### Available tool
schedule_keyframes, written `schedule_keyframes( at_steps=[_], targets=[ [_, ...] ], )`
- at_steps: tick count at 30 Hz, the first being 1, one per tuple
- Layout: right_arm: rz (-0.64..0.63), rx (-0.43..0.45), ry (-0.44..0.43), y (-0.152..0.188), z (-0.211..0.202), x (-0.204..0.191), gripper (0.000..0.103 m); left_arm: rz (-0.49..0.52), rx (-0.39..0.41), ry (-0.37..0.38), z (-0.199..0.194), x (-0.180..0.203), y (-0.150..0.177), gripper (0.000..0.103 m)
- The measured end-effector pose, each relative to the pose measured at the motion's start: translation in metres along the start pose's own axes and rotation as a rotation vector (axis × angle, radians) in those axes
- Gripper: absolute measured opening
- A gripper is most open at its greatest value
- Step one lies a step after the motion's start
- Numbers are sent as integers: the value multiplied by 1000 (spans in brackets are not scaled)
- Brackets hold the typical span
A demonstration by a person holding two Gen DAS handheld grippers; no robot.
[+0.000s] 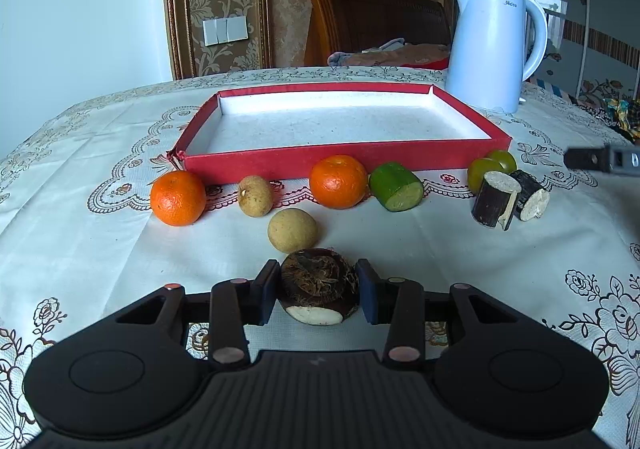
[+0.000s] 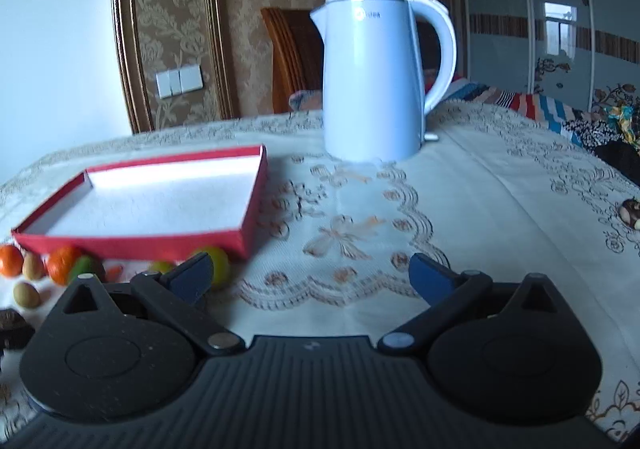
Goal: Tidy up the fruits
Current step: 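Close the left tool on the taro while the right tool grasps a black-skinned yam slice, then carry the taro and yam slice into the red tray and open both tools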
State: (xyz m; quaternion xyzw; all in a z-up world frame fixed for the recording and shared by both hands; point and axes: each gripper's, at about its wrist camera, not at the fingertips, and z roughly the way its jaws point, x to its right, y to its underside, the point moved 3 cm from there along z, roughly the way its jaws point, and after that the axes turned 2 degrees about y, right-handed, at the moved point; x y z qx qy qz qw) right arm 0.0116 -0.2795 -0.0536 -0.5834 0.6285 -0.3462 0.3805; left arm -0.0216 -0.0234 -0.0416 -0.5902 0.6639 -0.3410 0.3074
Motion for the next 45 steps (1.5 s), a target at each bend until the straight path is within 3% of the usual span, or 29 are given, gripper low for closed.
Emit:
schedule_keyframes(
  at_steps=[2, 9, 15, 18, 20, 25, 27, 29, 37, 45],
  targets=[
    [-25, -26, -23, 6, -1, -1, 95, 4, 0, -3, 0, 1, 0, 40],
    [-163, -74, -138, 15, 5, -40, 90, 8, 1, -7, 1, 2, 0, 40],
    [-255, -87, -103, 14, 21, -66, 84, 4, 1, -4, 1, 2, 0, 40],
    [-266, -122, -109, 13, 30, -69, 75, 3, 1, -3, 0, 2, 0, 40],
    [-255, -137, -129, 14, 34, -68, 63, 4, 1, -4, 0, 2, 0, 40],
    [-260, -125, -134, 15, 33, -69, 57, 5, 2, -5, 0, 2, 1, 40],
    [-266, -115, -139, 15, 31, -70, 47, 5, 2, -5, 0, 2, 1, 40],
    [-282, -104, -129, 15, 30, -72, 32, 4, 3, -4, 0, 2, 1, 40],
    [-277, -84, -110, 14, 26, -71, 31, -8, 6, 10, -2, 1, 0, 40],
    [-287, 7, -116, 2, 5, -75, 31, -21, 26, 31, -9, -1, -20, 40]
  ],
)
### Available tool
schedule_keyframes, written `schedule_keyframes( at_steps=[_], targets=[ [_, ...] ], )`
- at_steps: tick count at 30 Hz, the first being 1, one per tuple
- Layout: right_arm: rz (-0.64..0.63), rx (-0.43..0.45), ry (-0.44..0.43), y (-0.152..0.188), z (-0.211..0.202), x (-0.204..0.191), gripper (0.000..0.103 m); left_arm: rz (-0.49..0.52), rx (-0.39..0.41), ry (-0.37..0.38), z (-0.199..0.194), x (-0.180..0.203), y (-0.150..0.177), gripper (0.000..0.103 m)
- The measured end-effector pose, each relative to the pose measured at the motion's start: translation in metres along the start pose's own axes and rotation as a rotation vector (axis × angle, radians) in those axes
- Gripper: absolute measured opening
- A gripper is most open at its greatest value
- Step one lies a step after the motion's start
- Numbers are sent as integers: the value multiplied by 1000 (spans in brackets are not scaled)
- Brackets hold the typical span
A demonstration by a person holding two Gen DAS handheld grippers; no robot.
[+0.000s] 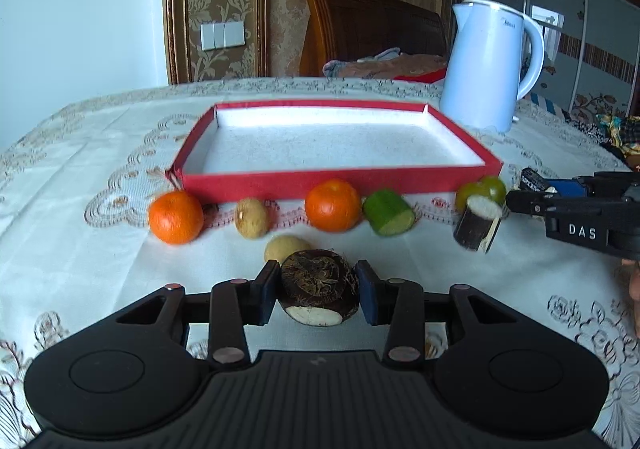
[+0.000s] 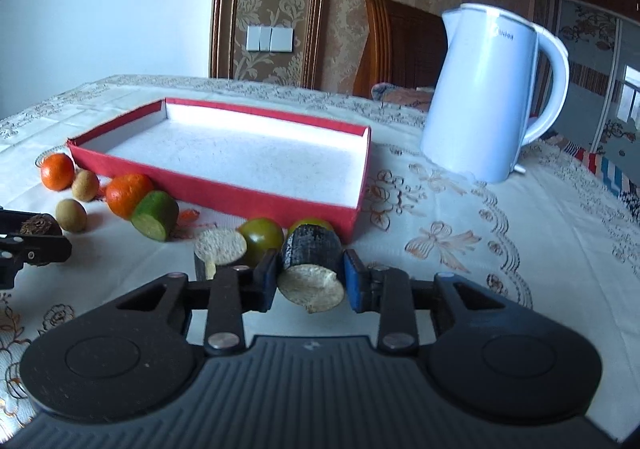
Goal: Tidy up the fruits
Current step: 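Carry the taro and yam slice into the red tray and open both tools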
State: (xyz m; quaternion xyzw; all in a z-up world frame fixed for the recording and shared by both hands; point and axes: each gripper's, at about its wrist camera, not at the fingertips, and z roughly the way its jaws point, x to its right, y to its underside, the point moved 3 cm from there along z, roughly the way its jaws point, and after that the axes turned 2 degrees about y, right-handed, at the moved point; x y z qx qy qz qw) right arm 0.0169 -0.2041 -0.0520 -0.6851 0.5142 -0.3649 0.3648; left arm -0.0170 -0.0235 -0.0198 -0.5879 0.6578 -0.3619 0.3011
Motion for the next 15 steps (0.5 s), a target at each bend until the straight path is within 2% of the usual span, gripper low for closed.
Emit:
schedule_keyframes(
  at_steps=[8, 15],
  targets=[
    [1, 56, 17, -32, 6, -3, 31, 65, 64, -38, 11, 13, -42, 40],
    [36, 33, 25, -52, 43, -4, 31, 64, 90, -62, 44, 16, -71, 40]
  ],
)
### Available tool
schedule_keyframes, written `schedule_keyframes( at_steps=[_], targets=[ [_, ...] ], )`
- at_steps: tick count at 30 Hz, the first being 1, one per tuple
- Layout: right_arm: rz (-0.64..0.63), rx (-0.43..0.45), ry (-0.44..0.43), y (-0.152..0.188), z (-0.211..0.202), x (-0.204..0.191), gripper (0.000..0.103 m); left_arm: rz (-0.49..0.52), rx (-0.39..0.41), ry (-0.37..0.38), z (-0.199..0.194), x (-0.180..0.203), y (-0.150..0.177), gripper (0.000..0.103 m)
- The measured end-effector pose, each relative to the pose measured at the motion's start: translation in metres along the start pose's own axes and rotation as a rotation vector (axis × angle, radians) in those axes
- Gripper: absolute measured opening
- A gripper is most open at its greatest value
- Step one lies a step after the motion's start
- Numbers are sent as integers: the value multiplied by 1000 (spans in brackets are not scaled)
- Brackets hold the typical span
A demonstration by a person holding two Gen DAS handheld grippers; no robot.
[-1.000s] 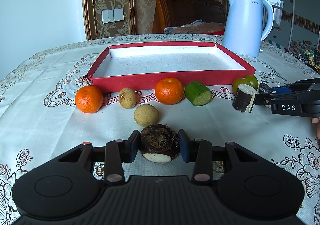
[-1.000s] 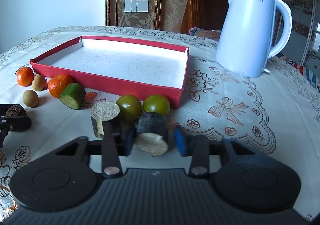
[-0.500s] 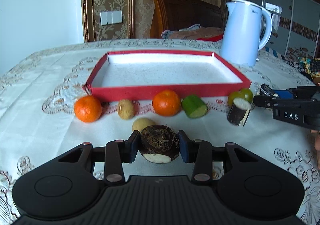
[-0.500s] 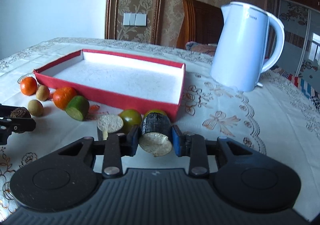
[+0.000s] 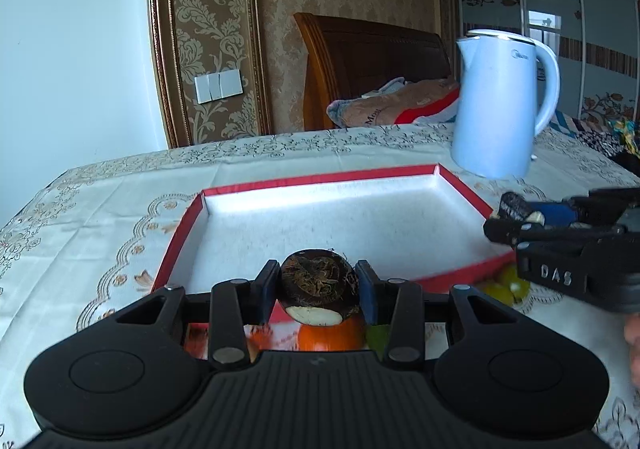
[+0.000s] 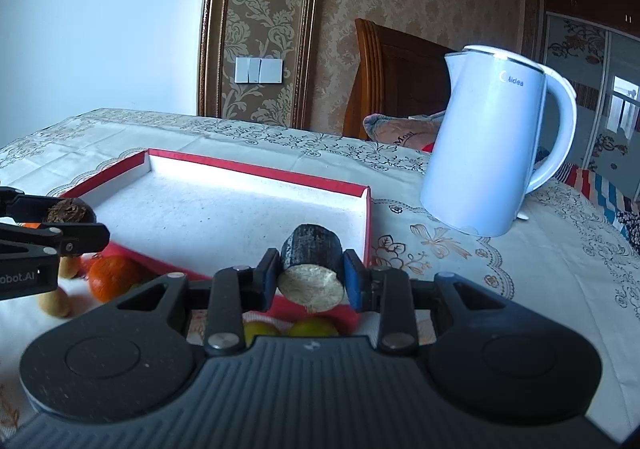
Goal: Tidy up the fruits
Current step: 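Carry the taro and yam slice into the red tray and open both tools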
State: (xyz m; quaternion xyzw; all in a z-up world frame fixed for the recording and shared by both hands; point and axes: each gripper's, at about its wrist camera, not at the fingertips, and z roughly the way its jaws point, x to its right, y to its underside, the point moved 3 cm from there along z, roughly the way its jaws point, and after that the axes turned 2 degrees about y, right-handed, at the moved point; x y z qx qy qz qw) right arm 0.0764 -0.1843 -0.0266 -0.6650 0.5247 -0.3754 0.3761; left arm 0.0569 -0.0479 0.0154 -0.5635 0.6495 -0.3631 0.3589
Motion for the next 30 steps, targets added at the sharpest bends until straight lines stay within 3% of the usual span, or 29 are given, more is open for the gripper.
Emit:
schedule_keyframes(
  at_steps=[10, 22, 30],
  targets=[
    [67, -118, 7, -12, 70, 3, 31, -36, -27, -60, 60, -13, -18, 40],
    [99, -186, 20, -13, 112, 1, 31, -107, -86, -87, 93, -34, -15, 40],
    [63, -175, 36, -15, 122, -6, 31, -127, -158, -62, 109, -36, -8, 40]
  ],
)
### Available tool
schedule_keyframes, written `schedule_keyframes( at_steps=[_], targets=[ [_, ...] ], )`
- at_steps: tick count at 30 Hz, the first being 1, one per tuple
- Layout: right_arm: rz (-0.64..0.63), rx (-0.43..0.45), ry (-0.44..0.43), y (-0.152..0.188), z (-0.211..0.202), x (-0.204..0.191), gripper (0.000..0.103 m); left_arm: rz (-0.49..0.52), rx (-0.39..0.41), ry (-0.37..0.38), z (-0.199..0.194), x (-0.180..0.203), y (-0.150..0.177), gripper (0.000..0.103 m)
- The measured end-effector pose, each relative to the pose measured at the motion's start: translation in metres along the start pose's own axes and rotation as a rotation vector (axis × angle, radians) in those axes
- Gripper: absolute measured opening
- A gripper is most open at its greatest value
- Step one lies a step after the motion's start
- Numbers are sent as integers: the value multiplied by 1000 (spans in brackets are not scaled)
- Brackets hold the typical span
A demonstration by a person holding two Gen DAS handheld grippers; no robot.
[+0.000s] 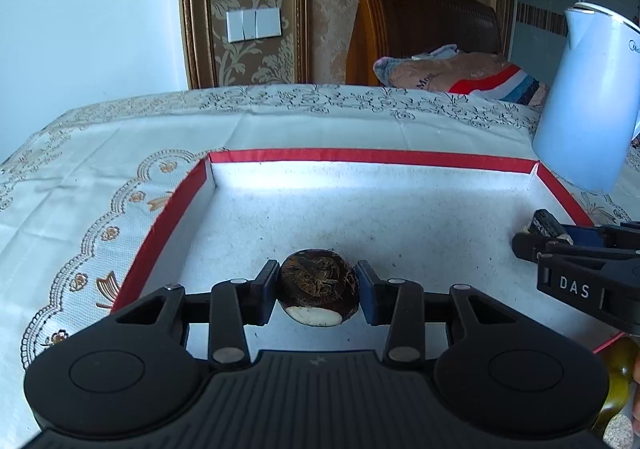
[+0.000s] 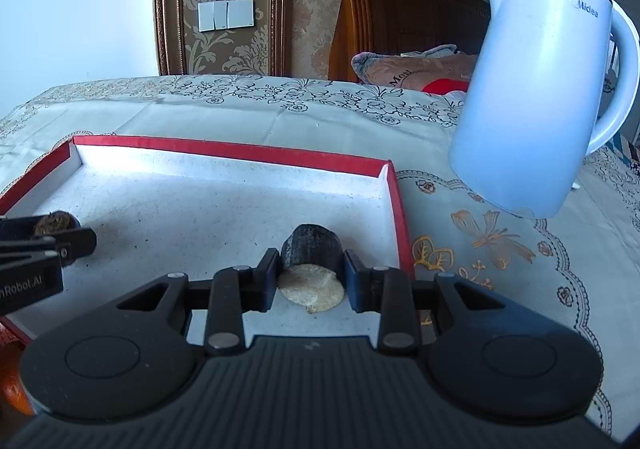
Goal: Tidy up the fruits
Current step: 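Carry the taro and yam slice into the red tray and open both tools, then lift both open tools out of the tray back toward the produce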
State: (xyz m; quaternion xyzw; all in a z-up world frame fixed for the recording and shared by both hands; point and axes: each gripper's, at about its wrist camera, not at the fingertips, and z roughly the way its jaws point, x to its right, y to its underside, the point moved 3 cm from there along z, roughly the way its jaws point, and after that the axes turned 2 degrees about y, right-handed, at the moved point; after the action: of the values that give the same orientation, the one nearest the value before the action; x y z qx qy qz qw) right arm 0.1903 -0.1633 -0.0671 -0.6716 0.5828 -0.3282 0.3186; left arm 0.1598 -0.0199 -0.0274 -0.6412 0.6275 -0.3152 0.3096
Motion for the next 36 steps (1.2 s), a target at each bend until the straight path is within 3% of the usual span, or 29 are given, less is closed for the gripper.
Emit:
schedule_keyframes(
  at_steps=[16, 19, 22, 33, 34, 36],
  targets=[
    [30, 5, -5, 2, 0, 3, 34, -14, -20, -20, 3, -1, 1, 43],
    [44, 9, -6, 2, -1, 5, 43, -33, -11, -23, 2, -4, 0, 45],
    [44, 7, -3, 2, -1, 5, 43, -43, 6, -27, 0, -6, 0, 46],
    [56, 49, -16, 3, -11, 8, 63, -33, 90, -34, -15, -5, 3, 54],
    [57, 64, -3, 3, -14, 8, 73, -31, 102, -34, -18, -5, 4, 55],
    [71, 94, -21, 3, -22, 10, 78, -36, 127, -29, -24, -6, 5, 57]
  ],
)
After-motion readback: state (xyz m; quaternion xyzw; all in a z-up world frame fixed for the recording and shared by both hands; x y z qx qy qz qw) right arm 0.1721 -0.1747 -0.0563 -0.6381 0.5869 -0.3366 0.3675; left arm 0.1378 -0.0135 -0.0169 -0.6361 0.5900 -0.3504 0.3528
